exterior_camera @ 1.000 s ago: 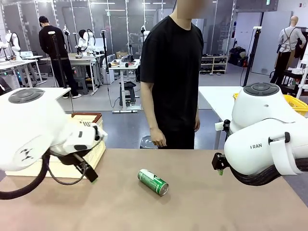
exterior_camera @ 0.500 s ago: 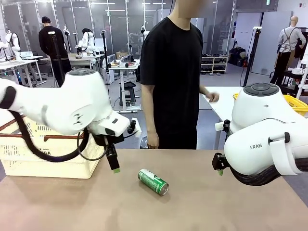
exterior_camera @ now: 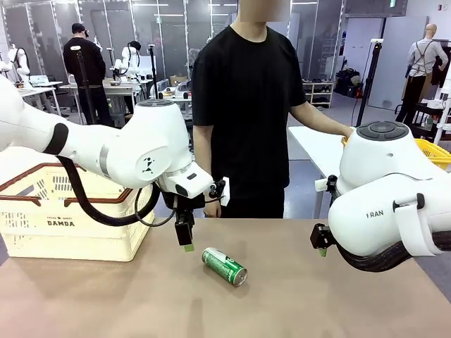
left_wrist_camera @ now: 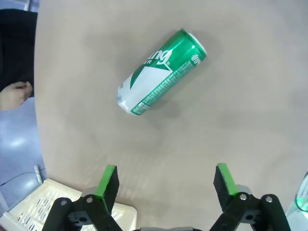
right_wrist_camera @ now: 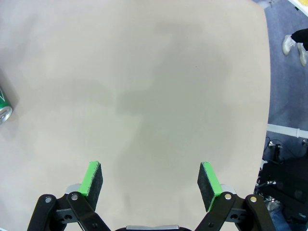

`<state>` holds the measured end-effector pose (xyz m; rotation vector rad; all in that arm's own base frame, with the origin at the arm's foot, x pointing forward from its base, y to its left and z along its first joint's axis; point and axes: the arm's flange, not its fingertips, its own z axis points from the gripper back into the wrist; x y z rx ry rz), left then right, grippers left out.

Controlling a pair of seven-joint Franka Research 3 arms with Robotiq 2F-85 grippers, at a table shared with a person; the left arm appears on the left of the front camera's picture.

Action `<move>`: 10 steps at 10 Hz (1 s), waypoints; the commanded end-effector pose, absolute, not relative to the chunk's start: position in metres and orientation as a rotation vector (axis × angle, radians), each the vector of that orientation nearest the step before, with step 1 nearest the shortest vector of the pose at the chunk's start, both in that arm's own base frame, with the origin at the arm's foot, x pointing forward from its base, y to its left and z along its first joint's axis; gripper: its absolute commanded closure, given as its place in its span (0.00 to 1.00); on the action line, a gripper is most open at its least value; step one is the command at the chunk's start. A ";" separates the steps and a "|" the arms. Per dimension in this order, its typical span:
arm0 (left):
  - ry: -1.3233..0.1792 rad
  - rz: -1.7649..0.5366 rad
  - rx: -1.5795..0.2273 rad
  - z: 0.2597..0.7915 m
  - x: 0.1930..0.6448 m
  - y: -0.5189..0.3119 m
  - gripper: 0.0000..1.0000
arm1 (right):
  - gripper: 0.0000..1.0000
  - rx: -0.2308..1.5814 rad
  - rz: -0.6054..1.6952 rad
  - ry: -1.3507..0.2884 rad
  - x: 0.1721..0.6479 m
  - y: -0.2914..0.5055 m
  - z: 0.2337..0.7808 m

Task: Place the drinks into the Shopping basket.
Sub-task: Pick up one drink and place it into the Shopping basket.

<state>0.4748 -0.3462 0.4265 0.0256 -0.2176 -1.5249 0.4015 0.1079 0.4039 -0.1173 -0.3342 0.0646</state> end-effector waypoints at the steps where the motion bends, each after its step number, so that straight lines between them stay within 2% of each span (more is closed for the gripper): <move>1: -0.218 -1.486 0.035 0.428 0.471 -0.337 0.00 | 0.00 -0.113 0.058 -0.330 0.403 0.107 0.402; 5: -0.216 -1.500 0.027 0.427 0.479 -0.338 0.00 | 0.00 -0.113 0.058 -0.330 0.403 0.107 0.402; 6: -0.270 -1.730 0.002 0.423 0.489 -0.345 0.00 | 0.00 -0.113 0.058 -0.330 0.403 0.107 0.402; 7: -0.250 -1.882 0.054 0.423 0.497 -0.354 0.00 | 0.00 -0.113 0.058 -0.330 0.403 0.107 0.402; 10: -0.147 -2.220 -0.069 0.420 0.504 -0.386 0.00 | 0.00 -0.113 0.058 -0.330 0.403 0.107 0.402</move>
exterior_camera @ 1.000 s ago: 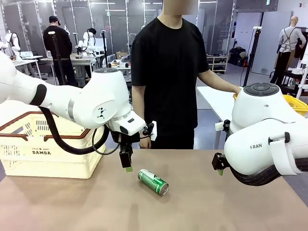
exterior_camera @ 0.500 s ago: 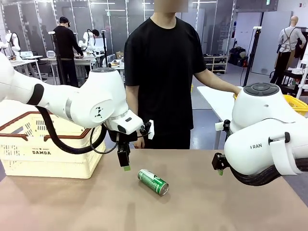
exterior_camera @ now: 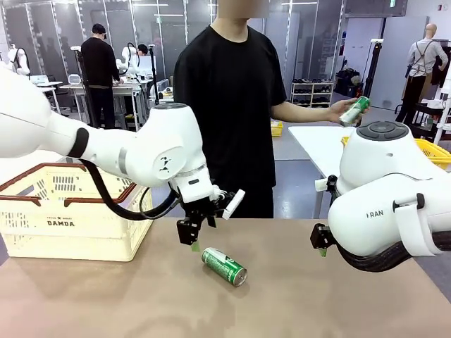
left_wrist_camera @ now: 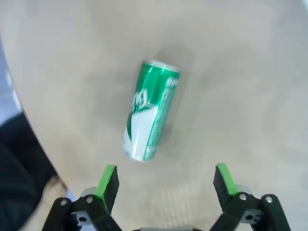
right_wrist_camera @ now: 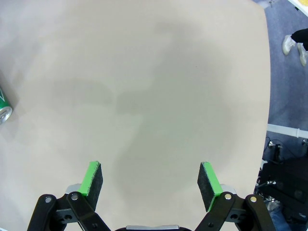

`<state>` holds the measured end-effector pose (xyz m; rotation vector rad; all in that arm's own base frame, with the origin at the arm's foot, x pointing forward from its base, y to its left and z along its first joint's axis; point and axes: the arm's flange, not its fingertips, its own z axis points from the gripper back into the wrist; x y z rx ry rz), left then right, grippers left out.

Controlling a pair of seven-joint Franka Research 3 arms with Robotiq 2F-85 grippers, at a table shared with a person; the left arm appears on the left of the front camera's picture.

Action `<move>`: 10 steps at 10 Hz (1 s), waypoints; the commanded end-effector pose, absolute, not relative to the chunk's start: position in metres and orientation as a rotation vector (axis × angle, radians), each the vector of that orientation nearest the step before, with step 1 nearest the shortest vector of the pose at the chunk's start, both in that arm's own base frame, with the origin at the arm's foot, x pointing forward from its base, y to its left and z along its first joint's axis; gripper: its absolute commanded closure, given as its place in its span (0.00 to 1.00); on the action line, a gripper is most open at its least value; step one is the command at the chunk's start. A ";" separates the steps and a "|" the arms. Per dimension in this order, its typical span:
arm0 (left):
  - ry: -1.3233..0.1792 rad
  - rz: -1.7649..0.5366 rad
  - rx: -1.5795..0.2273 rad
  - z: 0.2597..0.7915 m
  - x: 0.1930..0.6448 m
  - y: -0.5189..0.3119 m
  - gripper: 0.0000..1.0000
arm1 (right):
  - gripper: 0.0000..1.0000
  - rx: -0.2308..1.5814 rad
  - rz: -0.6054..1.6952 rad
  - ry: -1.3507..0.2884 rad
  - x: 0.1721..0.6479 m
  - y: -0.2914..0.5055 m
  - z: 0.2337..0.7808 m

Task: Place the drinks into the Shopping basket.
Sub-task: Pick up one drink and place it into the Shopping basket.

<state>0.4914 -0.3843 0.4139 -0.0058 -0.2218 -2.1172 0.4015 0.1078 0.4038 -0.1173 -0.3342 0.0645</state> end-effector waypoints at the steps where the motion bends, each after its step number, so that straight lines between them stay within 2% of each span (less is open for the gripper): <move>1: -0.150 -2.324 -0.095 0.416 0.510 -0.399 0.00 | 0.00 -0.113 0.058 -0.330 0.403 0.107 0.402; 4: -0.059 -2.451 -0.144 0.409 0.515 -0.422 0.00 | 0.00 -0.113 0.058 -0.330 0.403 0.107 0.402; 10: -0.074 -2.372 -0.049 0.379 0.511 -0.433 0.00 | 0.00 -0.113 0.058 -0.330 0.403 0.107 0.402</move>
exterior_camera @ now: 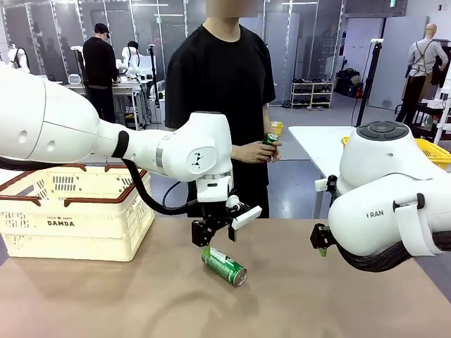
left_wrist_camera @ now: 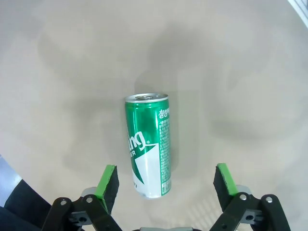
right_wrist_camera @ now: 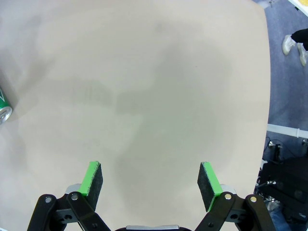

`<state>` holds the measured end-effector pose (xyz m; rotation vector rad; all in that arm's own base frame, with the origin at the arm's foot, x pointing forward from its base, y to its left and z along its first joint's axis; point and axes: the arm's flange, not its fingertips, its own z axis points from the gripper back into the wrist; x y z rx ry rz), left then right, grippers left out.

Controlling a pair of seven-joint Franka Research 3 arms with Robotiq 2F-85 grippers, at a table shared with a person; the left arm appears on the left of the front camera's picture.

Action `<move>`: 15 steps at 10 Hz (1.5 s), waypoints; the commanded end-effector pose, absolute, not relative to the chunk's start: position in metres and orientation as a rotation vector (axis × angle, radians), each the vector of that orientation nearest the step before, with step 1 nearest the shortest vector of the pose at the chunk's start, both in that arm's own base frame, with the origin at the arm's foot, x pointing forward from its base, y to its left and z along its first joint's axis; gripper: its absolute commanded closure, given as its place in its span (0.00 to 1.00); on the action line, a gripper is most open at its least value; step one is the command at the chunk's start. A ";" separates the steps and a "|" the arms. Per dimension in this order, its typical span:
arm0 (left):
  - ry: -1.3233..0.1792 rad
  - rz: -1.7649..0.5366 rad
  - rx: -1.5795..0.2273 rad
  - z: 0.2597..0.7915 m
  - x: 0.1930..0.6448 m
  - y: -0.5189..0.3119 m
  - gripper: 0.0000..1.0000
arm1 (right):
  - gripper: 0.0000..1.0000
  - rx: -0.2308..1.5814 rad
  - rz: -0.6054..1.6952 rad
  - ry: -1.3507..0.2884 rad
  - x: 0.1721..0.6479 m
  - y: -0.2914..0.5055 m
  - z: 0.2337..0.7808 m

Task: Place the drinks into the Shopping basket.
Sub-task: Pick up one drink and place it into the Shopping basket.

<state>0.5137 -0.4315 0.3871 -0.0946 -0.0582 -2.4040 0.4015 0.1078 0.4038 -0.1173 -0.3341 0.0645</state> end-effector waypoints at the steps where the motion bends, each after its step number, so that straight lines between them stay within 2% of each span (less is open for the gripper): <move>1: -0.100 -2.354 -0.046 0.373 0.510 -0.432 0.00 | 0.00 -0.113 0.058 -0.330 0.403 0.107 0.402; 3: -0.146 -2.318 -0.046 0.362 0.509 -0.429 0.00 | 0.00 -0.113 0.058 -0.330 0.403 0.107 0.402; 6: -0.101 -2.305 -0.047 0.339 0.507 -0.424 0.00 | 0.00 -0.113 0.058 -0.330 0.403 0.107 0.402; 15: -0.125 -2.285 -0.093 0.299 0.514 -0.419 0.00 | 0.00 -0.113 0.058 -0.330 0.403 0.107 0.402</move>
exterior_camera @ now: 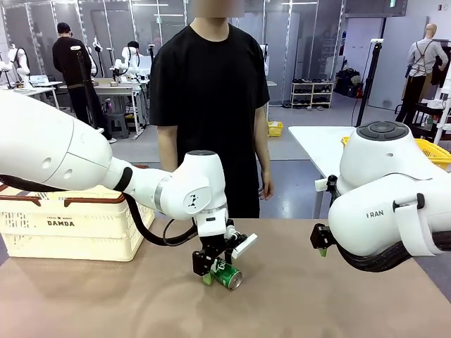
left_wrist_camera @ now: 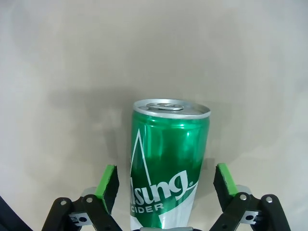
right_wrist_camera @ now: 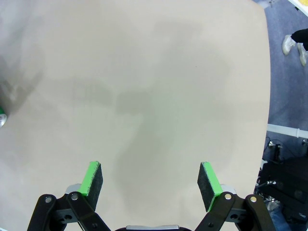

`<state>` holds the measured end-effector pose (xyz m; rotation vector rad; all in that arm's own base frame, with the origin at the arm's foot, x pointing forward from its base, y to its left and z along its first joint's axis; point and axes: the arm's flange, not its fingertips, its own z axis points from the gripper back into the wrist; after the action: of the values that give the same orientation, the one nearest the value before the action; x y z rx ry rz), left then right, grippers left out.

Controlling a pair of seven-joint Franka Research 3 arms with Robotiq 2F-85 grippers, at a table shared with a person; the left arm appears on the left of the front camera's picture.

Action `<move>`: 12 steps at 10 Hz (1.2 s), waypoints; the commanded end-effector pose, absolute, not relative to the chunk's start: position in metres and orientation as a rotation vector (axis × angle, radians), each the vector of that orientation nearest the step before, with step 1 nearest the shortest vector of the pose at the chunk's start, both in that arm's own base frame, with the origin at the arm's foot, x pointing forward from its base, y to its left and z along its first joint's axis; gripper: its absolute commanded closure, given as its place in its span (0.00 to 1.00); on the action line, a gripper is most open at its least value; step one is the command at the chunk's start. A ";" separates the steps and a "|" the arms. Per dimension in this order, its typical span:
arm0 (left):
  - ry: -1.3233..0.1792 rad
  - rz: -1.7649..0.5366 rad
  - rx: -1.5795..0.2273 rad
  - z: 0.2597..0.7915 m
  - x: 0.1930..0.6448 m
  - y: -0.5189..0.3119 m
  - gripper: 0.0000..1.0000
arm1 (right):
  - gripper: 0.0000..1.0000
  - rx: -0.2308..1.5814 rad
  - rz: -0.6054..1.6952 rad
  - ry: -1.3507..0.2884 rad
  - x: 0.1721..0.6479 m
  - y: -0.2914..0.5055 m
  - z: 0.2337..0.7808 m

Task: Place the drinks into the Shopping basket.
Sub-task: Pick up one drink and place it into the Shopping basket.

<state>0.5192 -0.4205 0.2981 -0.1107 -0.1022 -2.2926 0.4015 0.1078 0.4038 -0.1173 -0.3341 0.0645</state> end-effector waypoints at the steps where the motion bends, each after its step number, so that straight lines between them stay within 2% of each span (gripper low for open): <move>1: -0.135 -2.284 -0.071 0.301 0.512 -0.417 0.11 | 0.00 -0.113 0.058 -0.330 0.403 0.107 0.402; 9: -0.097 -2.248 -0.115 0.315 0.501 -0.423 0.91 | 0.00 -0.113 0.058 -0.330 0.403 0.107 0.402; 12: -0.090 -2.185 -0.116 0.364 0.499 -0.431 0.91 | 0.00 -0.113 0.058 -0.330 0.403 0.107 0.402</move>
<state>0.5046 -0.4310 0.3349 -0.0961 -0.1052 -2.2207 0.4015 0.1078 0.4038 -0.1173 -0.3341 0.0645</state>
